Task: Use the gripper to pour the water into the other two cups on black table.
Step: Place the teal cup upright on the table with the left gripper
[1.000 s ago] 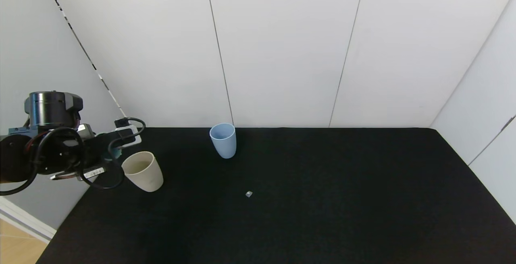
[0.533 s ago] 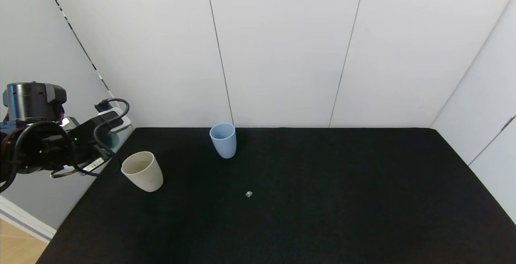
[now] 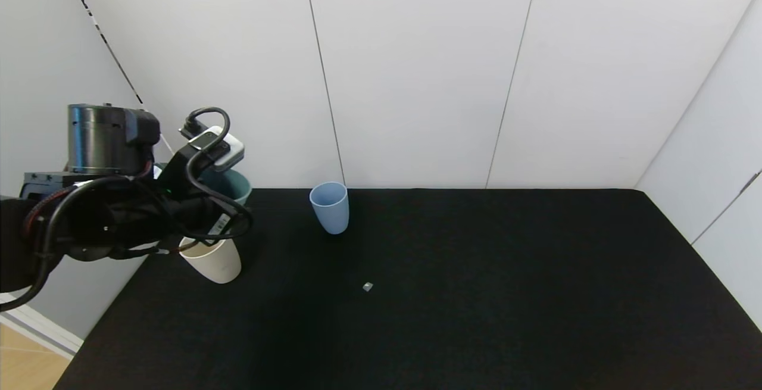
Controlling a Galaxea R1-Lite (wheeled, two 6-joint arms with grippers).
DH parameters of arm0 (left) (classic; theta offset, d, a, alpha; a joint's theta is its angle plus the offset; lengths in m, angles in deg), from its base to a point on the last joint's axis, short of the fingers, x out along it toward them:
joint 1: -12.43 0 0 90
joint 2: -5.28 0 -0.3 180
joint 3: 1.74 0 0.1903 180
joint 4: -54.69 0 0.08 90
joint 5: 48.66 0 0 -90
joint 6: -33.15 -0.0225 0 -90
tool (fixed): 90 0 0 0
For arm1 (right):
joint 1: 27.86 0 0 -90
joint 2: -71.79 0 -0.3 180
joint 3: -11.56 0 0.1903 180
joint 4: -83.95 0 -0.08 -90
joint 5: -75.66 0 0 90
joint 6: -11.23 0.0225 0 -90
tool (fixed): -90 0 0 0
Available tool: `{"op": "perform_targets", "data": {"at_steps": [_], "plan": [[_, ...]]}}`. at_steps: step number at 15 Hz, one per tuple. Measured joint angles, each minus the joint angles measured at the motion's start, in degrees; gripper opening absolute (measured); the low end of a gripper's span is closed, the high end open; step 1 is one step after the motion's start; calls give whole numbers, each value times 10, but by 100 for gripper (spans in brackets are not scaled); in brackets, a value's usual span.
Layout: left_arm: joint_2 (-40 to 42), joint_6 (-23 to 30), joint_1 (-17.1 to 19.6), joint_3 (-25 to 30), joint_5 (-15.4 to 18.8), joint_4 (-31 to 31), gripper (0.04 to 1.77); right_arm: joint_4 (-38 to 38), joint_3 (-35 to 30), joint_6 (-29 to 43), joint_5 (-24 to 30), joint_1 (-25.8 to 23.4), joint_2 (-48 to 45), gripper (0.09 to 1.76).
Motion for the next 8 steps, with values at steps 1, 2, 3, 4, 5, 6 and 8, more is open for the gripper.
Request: {"op": "perform_targets", "data": {"at_steps": [1,2,3,4,5,6,8], "plan": [[-2,49,-33,-2,0,4,117,0,0,0,0,0,0,171],[-7,90,-62,-5,0,7,117,0,0,0,0,0,0,171],[-14,123,-88,-9,0,10,117,0,0,0,0,0,0,171],[-22,153,-110,-11,0,11,117,0,0,0,0,0,0,171],[-32,182,-127,-12,0,12,117,0,0,0,0,0,0,171],[-42,216,-143,-13,3,14,117,0,0,0,0,0,0,171],[-65,259,-170,-7,12,53,117,0,0,0,0,0,0,171]]}}
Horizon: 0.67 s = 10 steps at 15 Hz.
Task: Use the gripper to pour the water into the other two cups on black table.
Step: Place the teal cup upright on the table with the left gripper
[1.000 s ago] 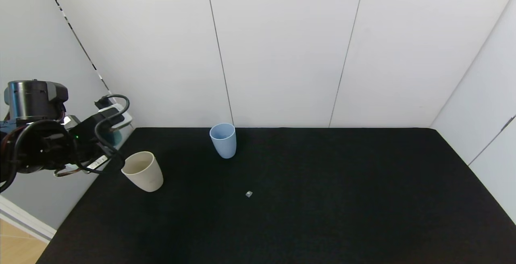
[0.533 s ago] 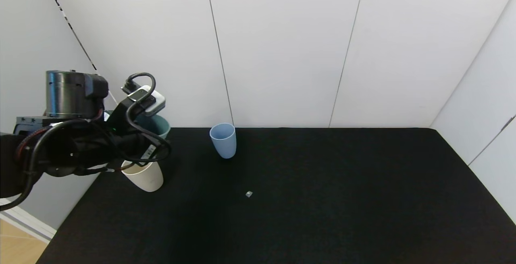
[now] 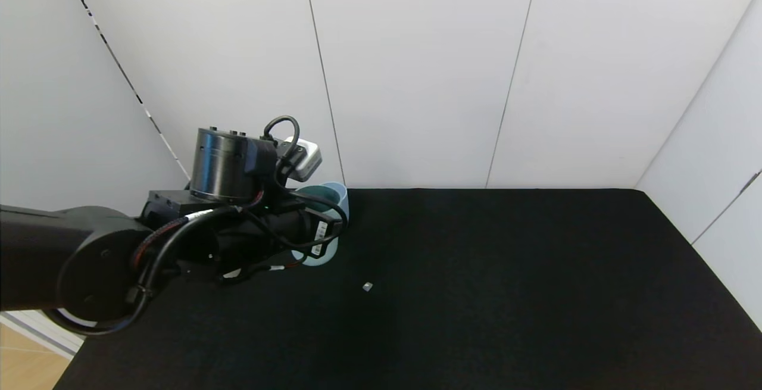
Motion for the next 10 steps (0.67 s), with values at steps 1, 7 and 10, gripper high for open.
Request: {"op": "perform_targets", "data": {"at_steps": [1,7,10], "plan": [[-11,7,-8,12,2,34,117,0,0,0,0,0,0,171],[-92,11,-17,118,-4,276,117,0,0,0,0,0,0,171],[-125,12,-12,163,-7,351,117,0,0,0,0,0,0,171]]}}
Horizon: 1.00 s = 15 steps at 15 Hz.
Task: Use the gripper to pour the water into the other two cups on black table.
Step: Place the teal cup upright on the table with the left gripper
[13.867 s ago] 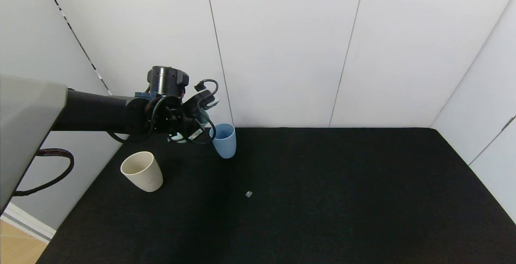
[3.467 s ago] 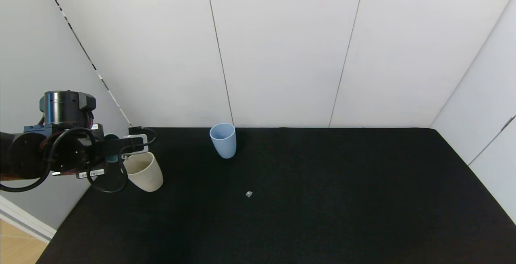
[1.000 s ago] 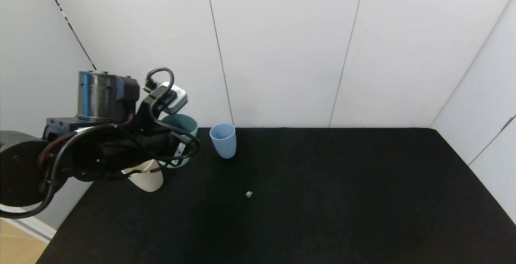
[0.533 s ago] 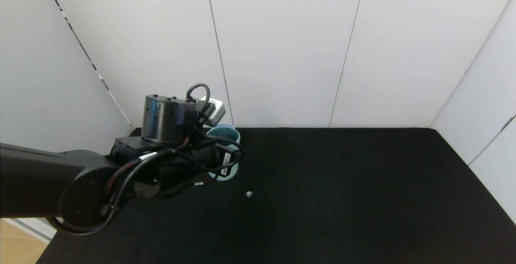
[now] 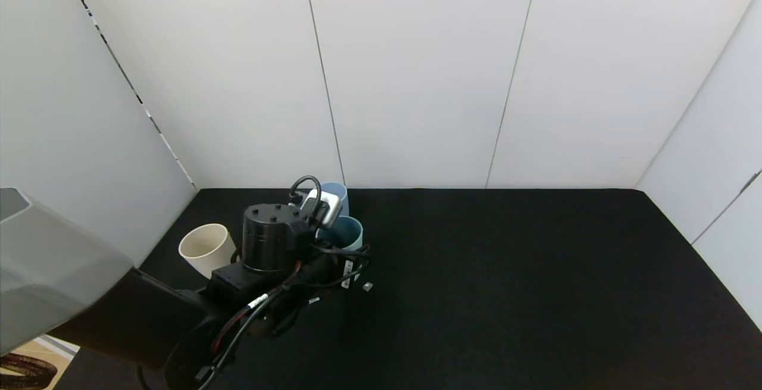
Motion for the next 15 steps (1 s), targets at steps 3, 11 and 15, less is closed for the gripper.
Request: {"op": "perform_targets", "data": {"at_steps": [3,11,15], "plan": [[-16,2,14,29,0,44,117,0,0,0,0,0,0,171],[-23,32,33,47,2,54,117,0,0,0,0,0,0,171],[-37,39,33,45,1,55,117,0,0,0,0,0,0,171]]}}
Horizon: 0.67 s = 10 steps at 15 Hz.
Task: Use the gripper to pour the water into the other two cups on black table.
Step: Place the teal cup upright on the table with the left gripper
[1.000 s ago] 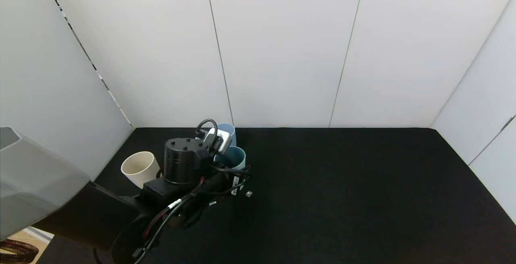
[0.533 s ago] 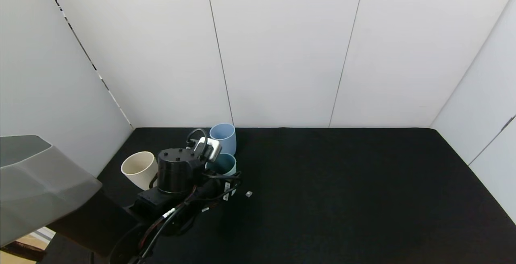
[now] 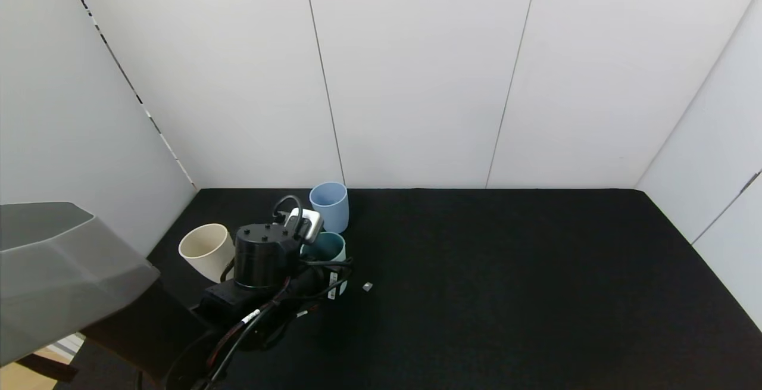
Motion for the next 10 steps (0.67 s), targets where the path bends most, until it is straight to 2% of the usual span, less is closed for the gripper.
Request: {"op": "perform_targets", "data": {"at_steps": [10], "plan": [[-38,0,0,-8,-10,0,117,0,0,0,0,0,0,171]]}}
